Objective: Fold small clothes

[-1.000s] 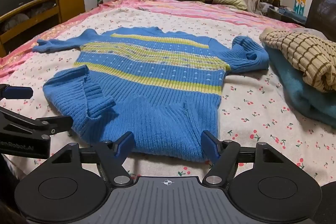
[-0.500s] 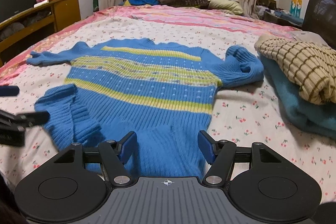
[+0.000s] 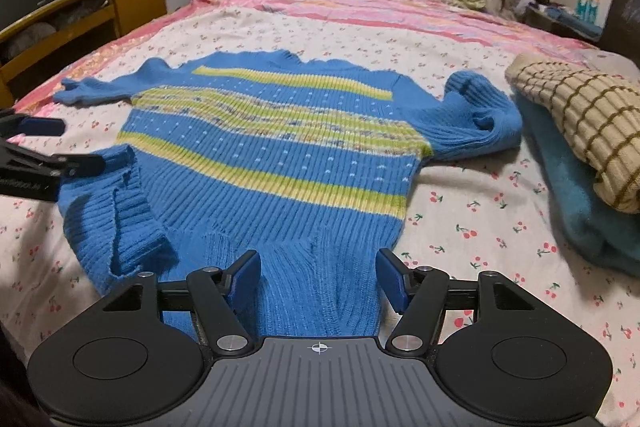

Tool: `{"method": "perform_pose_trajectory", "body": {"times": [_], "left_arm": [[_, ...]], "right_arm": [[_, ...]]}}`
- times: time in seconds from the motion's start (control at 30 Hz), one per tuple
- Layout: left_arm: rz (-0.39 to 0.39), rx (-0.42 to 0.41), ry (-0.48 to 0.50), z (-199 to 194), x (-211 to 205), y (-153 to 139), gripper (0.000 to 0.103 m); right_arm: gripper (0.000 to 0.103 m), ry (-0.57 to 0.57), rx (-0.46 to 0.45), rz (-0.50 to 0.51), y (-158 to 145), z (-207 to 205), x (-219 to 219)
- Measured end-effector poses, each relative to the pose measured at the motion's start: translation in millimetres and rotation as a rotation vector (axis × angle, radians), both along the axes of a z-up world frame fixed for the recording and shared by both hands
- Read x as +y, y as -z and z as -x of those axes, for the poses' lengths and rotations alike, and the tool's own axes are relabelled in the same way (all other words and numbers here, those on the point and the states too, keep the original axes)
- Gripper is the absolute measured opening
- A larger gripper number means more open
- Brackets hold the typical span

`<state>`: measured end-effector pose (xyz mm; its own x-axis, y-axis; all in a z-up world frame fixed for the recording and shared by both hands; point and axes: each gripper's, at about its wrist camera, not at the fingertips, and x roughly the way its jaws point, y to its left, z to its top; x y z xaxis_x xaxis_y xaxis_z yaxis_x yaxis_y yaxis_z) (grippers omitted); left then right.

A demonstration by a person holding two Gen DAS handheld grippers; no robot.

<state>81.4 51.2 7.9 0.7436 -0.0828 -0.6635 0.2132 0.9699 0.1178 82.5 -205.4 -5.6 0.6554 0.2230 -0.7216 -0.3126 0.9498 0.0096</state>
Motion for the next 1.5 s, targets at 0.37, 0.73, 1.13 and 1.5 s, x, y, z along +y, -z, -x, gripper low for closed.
{"method": "perform_pose_trajectory", "body": {"times": [0.37, 0.73, 1.13, 1.5], "left_arm": [[0.135, 0.108, 0.058, -12, 14, 11, 0.012], [0.283, 0.09, 0.07, 39, 48, -19, 0.011], [0.312, 0.107, 0.01, 106, 88, -26, 0.01], [0.317, 0.077, 0.013, 120, 98, -42, 0.011]], "right_arm": [[0.014, -0.109, 0.126, -0.067, 7, -17, 4], [0.006, -0.206, 0.133, -0.116, -37, 22, -10], [0.006, -0.302, 0.151, 0.048, -58, 74, -28], [0.012, -0.367, 0.124, 0.095, -65, 83, -26]]}}
